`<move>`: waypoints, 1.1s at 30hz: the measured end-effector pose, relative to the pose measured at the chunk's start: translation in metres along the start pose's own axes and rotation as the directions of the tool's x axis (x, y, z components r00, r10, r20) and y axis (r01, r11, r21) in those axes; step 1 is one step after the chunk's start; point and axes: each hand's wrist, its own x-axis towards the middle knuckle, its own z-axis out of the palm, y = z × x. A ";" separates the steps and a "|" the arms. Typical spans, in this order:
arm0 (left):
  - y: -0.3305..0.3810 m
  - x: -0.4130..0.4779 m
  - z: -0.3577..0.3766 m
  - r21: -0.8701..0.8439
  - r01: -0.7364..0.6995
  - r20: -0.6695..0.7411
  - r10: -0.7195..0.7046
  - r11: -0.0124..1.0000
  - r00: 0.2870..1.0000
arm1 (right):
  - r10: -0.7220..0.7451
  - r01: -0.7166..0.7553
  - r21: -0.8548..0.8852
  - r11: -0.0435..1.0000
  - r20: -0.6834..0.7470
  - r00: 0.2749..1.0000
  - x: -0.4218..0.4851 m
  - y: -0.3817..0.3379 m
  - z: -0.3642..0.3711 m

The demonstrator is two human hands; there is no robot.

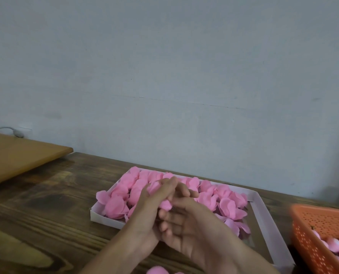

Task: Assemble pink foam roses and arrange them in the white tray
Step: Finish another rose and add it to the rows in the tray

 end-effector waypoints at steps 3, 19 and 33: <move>-0.002 0.002 0.002 -0.030 -0.017 -0.027 0.016 0.999 1.000 | 0.072 -0.072 0.007 0.997 -0.004 0.997 0.001 -0.001 0.001; -0.012 0.016 -0.003 0.062 -0.047 -0.281 0.063 0.997 0.958 | -0.364 0.331 -0.405 0.852 -0.004 0.931 0.005 0.017 -0.005; -0.011 0.011 0.001 0.047 -0.045 -0.116 0.050 0.998 0.992 | 0.015 -0.016 -0.007 1.000 -0.109 0.994 0.006 0.009 0.000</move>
